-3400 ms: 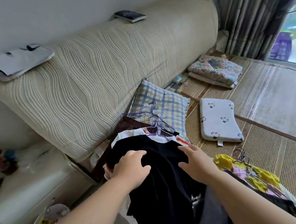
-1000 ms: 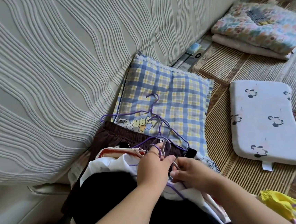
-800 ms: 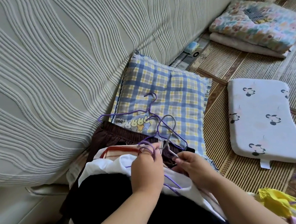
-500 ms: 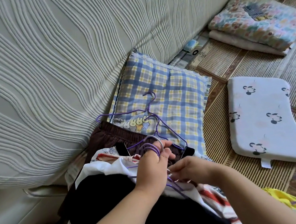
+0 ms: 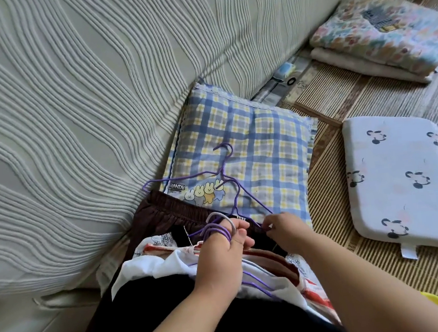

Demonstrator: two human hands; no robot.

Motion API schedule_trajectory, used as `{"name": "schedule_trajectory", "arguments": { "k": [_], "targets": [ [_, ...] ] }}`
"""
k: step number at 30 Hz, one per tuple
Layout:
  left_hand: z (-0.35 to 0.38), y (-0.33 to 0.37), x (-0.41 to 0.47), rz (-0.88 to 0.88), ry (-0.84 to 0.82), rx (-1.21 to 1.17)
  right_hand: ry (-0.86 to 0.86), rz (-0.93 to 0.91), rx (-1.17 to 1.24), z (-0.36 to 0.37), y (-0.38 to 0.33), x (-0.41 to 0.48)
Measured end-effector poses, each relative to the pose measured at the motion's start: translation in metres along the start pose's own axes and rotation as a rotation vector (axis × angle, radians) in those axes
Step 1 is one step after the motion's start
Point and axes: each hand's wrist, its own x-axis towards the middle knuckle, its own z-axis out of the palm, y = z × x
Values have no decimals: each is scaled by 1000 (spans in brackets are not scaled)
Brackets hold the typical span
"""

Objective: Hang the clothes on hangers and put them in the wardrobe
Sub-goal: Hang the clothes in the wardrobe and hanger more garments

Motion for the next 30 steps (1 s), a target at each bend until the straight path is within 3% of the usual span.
{"name": "schedule_trajectory", "arguments": {
  "k": [4, 7, 12, 16, 24, 30],
  "targets": [
    [-3, 3, -5, -16, 0, -38, -171, 1, -97, 1, -1, -9],
    [-8, 5, -13, -13, 17, -53, -206, -2, -67, 0, -7, -23],
    [-18, 11, -35, -84, 37, -153, -77, -74, 399, -22, -28, -78],
    [-31, 28, -61, -65, 136, -238, -7, -227, 265, -30, -54, -134],
    [-71, 81, -145, 63, 504, -240, 62, -280, 314, -32, -89, -242],
    [-129, 110, -217, 173, 443, -240, 110, -439, 200, -46, -133, -335]
  ]
}}
